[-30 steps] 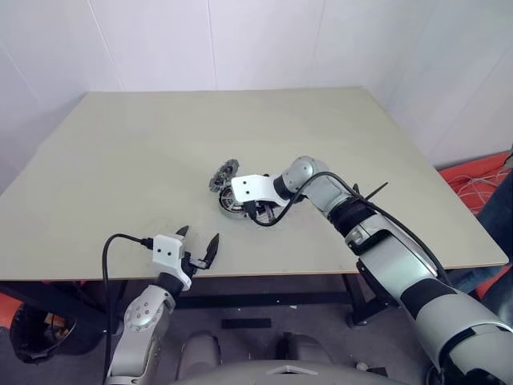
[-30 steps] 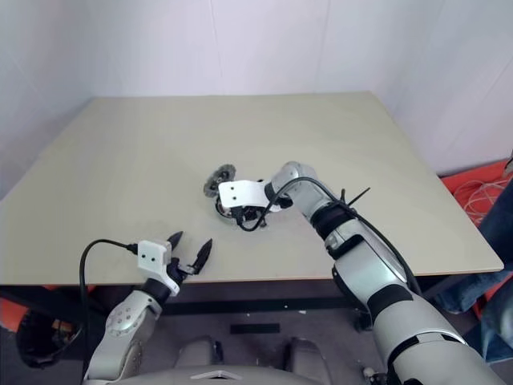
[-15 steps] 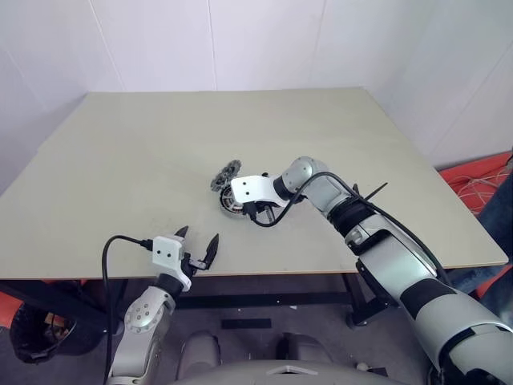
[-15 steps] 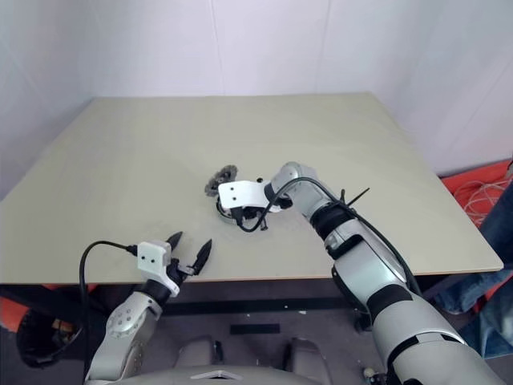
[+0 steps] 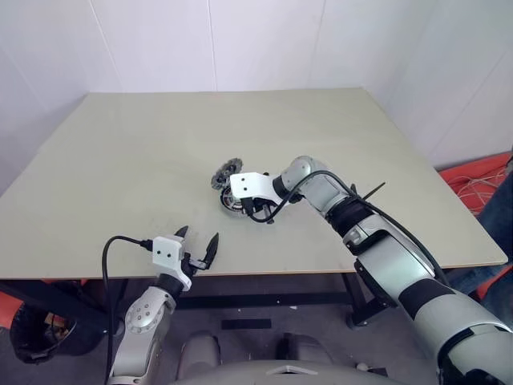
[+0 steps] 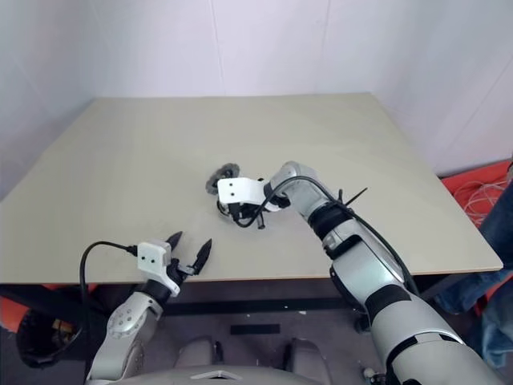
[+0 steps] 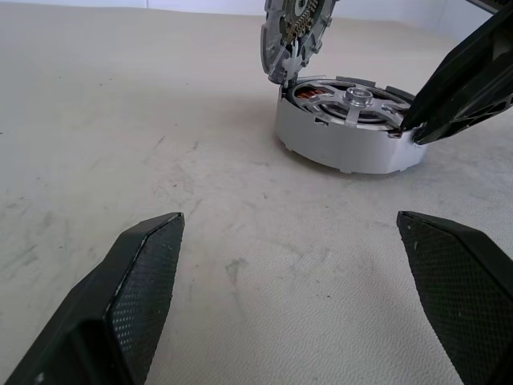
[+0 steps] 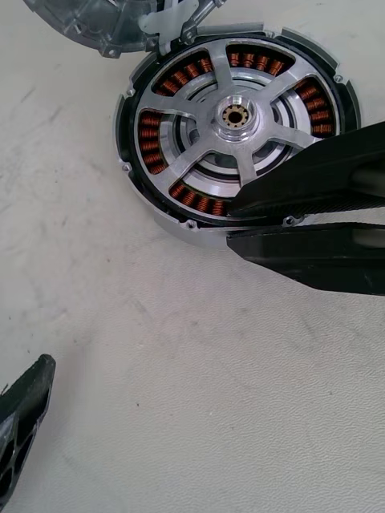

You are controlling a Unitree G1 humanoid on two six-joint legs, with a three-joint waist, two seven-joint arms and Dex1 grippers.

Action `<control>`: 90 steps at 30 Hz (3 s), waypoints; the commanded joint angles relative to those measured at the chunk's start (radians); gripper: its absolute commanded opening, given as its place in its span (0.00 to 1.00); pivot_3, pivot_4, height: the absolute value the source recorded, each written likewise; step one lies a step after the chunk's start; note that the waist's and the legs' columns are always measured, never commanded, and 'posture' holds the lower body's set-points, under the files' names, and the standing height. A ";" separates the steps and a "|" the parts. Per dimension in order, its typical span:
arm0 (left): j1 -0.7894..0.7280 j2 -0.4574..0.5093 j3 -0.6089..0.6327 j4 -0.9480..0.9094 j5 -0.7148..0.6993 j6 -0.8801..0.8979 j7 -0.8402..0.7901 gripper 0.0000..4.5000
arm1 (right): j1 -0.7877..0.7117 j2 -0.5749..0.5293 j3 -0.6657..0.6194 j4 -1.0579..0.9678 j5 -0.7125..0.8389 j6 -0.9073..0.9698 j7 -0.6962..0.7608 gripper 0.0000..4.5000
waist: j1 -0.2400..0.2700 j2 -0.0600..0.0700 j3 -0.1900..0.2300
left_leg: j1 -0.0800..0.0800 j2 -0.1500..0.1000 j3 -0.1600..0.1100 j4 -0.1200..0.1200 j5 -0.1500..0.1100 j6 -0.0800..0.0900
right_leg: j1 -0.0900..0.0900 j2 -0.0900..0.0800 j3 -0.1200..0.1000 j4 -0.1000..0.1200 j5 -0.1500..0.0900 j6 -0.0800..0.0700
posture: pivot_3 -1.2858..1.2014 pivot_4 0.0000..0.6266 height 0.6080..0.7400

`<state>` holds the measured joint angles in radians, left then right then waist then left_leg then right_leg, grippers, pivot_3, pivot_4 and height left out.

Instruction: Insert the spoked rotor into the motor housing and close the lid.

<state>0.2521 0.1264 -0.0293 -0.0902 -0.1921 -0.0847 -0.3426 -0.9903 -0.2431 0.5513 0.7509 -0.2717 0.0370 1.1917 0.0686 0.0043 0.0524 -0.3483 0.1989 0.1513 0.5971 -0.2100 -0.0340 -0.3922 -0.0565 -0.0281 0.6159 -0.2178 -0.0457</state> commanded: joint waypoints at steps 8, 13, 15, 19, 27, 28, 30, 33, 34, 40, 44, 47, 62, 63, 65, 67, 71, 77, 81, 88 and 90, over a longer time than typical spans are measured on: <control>-0.016 0.001 0.002 0.000 -0.008 -0.005 -0.012 1.00 | 0.095 -0.180 -0.036 -0.390 0.018 0.268 0.115 0.00 | 0.007 0.000 0.000 | -0.001 0.000 0.000 0.000 0.000 0.000 | 0.001 0.000 0.000 -0.001 0.000 0.000 | 0.52 0.00 1.00; -0.025 0.003 0.001 -0.004 -0.011 0.008 -0.018 1.00 | 0.164 -0.234 -0.036 -0.564 0.043 0.371 0.158 0.00 | 0.006 0.000 0.001 | -0.001 0.000 0.000 0.000 0.000 0.000 | 0.000 0.000 0.000 -0.001 0.000 0.000 | 0.52 0.00 1.00; -0.028 0.004 0.001 -0.009 -0.012 0.015 -0.019 1.00 | 0.178 -0.236 -0.036 -0.615 0.056 0.425 0.165 0.00 | 0.004 0.000 0.001 | -0.001 0.000 0.000 0.000 0.000 0.000 | 0.000 0.000 0.000 -0.001 0.000 0.000 | 0.52 0.00 1.00; -0.030 0.005 -0.001 -0.027 -0.014 0.032 -0.017 1.00 | 0.187 -0.205 -0.031 -0.687 0.091 0.558 0.150 0.00 | 0.002 0.000 0.001 | 0.000 0.000 0.000 0.000 0.000 0.000 | 0.001 0.000 0.000 -0.001 0.000 0.001 | 0.52 0.00 1.00; -0.020 0.002 -0.005 -0.080 -0.011 0.070 -0.001 1.00 | 0.160 -0.066 -0.037 -0.600 0.100 0.623 -0.013 0.00 | -0.001 0.000 0.001 | 0.001 0.000 0.000 0.000 0.000 0.000 | 0.001 0.000 0.001 0.000 0.000 0.001 | 0.52 0.00 1.00; -0.019 0.002 -0.005 -0.085 -0.010 0.074 0.000 1.00 | 0.157 -0.059 -0.039 -0.590 0.102 0.614 -0.026 0.00 | -0.001 0.000 0.001 | 0.001 0.001 0.000 0.000 0.000 -0.001 | 0.000 0.000 0.001 0.000 0.000 0.001 | 0.52 0.00 1.00; -0.016 0.002 -0.003 -0.093 -0.010 0.080 0.005 1.00 | 0.155 -0.070 -0.039 -0.599 0.113 0.595 -0.011 0.00 | 0.003 0.000 0.001 | 0.000 0.000 0.000 0.000 0.000 -0.001 | 0.000 0.000 0.000 0.000 0.000 0.001 | 0.52 0.00 1.00; -0.016 0.003 0.000 -0.097 -0.011 0.086 0.008 1.00 | 0.151 -0.123 -0.034 -0.636 0.149 0.590 0.061 0.00 | 0.006 0.000 0.001 | 0.000 0.000 0.000 0.000 0.000 0.000 | 0.001 -0.001 0.000 -0.001 0.000 0.001 | 0.52 0.00 1.00; -0.017 0.004 0.001 -0.097 -0.011 0.087 0.008 1.00 | 0.150 -0.135 -0.032 -0.640 0.153 0.586 0.067 0.04 | 0.006 0.000 0.001 | 0.000 0.000 0.000 0.000 0.000 0.000 | 0.001 -0.001 0.000 -0.002 0.000 0.001 | 0.52 0.00 1.00; -0.022 0.004 0.001 -0.094 -0.011 0.089 0.006 1.00 | 0.142 -0.164 -0.025 -0.640 0.156 0.571 0.059 0.43 | -0.002 0.000 0.001 | 0.000 0.001 0.000 0.000 0.000 -0.001 | 0.001 0.001 0.000 -0.001 0.000 0.001 | 0.52 0.00 1.00; -0.029 0.002 -0.002 -0.093 -0.012 0.094 0.005 1.00 | 0.130 -0.172 -0.018 -0.616 0.142 0.547 0.040 0.74 | 0.000 0.000 0.001 | 0.000 0.001 0.000 0.000 0.001 -0.001 | 0.001 0.001 0.000 -0.001 0.000 0.001 | 0.52 0.00 1.00; -0.031 0.002 -0.002 -0.097 -0.011 0.098 0.008 1.00 | 0.129 -0.172 -0.012 -0.608 0.143 0.545 0.040 0.74 | 0.000 0.000 0.001 | 0.000 0.001 0.000 0.000 0.001 -0.001 | 0.001 0.001 0.000 -0.001 0.000 0.001 | 0.52 0.00 1.00; -0.019 0.004 0.000 -0.110 -0.011 0.101 0.016 1.00 | 0.164 -0.185 0.019 -0.517 0.119 0.483 0.033 0.74 | 0.000 0.000 0.001 | 0.000 0.001 0.000 0.000 0.001 -0.001 | 0.001 0.001 0.000 -0.001 0.000 0.001 | 0.52 0.00 1.00; -0.019 0.004 0.000 -0.109 -0.011 0.101 0.016 1.00 | 0.167 -0.188 0.020 -0.516 0.117 0.480 0.033 0.74 | 0.000 0.000 0.001 | 0.000 0.001 0.000 0.000 0.001 -0.001 | 0.000 0.001 0.000 -0.001 0.000 0.001 | 0.52 0.00 1.00; -0.018 0.004 0.000 -0.108 -0.011 0.099 0.015 1.00 | 0.173 -0.190 0.022 -0.520 0.116 0.481 0.036 0.74 | 0.000 0.000 0.001 | 0.000 0.001 0.000 0.000 0.001 -0.001 | 0.000 0.001 0.000 -0.001 0.000 0.001 | 0.52 0.00 1.00; -0.017 0.003 0.000 -0.106 -0.011 0.097 0.015 1.00 | 0.180 -0.191 0.024 -0.527 0.116 0.486 0.038 0.70 | 0.000 0.000 0.001 | 0.000 0.001 0.000 0.000 0.001 -0.001 | 0.001 0.001 0.000 -0.001 0.000 0.001 | 0.52 0.00 1.00; -0.017 0.002 -0.002 -0.103 -0.010 0.095 0.014 1.00 | 0.192 -0.197 0.027 -0.535 0.113 0.488 0.040 0.43 | 0.000 0.000 0.001 | 0.000 0.001 0.000 0.000 0.001 -0.001 | 0.001 0.001 0.000 -0.001 0.000 0.001 | 0.52 0.00 1.00; -0.017 0.001 -0.003 -0.104 -0.010 0.096 0.016 1.00 | 0.195 -0.204 0.024 -0.531 0.110 0.482 0.038 0.00 | 0.000 -0.001 0.001 | 0.000 0.001 0.000 0.000 0.001 -0.001 | 0.001 0.001 0.000 -0.001 0.000 0.001 | 0.52 0.00 1.00; -0.019 0.002 -0.002 -0.102 -0.010 0.095 0.014 1.00 | 0.192 -0.203 0.020 -0.529 0.109 0.484 0.034 0.00 | 0.000 -0.001 0.001 | 0.000 0.001 0.000 0.000 0.001 -0.001 | 0.001 0.001 0.000 -0.001 0.000 0.001 | 0.52 0.00 1.00; -0.019 0.002 0.000 -0.086 -0.012 0.085 0.008 1.00 | 0.194 -0.191 -0.020 -0.571 0.142 0.615 0.012 0.00 | 0.001 -0.001 0.001 | 0.000 0.001 0.000 0.000 0.001 -0.001 | 0.001 0.001 0.000 -0.001 0.000 0.001 | 0.52 0.00 1.00; -0.017 0.001 0.000 -0.079 -0.012 0.079 0.006 1.00 | 0.194 -0.196 -0.032 -0.600 0.152 0.675 0.002 0.00 | 0.002 -0.001 0.001 | 0.000 0.001 0.000 0.000 0.000 -0.001 | 0.001 0.001 0.000 -0.001 0.000 0.001 | 0.52 0.00 1.00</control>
<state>0.2413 0.1287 -0.0319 -0.1567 -0.1976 0.0188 -0.3279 -0.7902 -0.4334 0.5541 0.1949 -0.1357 0.6729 1.1980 0.0706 0.0038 0.0530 -0.3484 0.1994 0.1514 0.5972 -0.2095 -0.0348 -0.3914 -0.0560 -0.0277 0.6147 -0.2181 -0.0450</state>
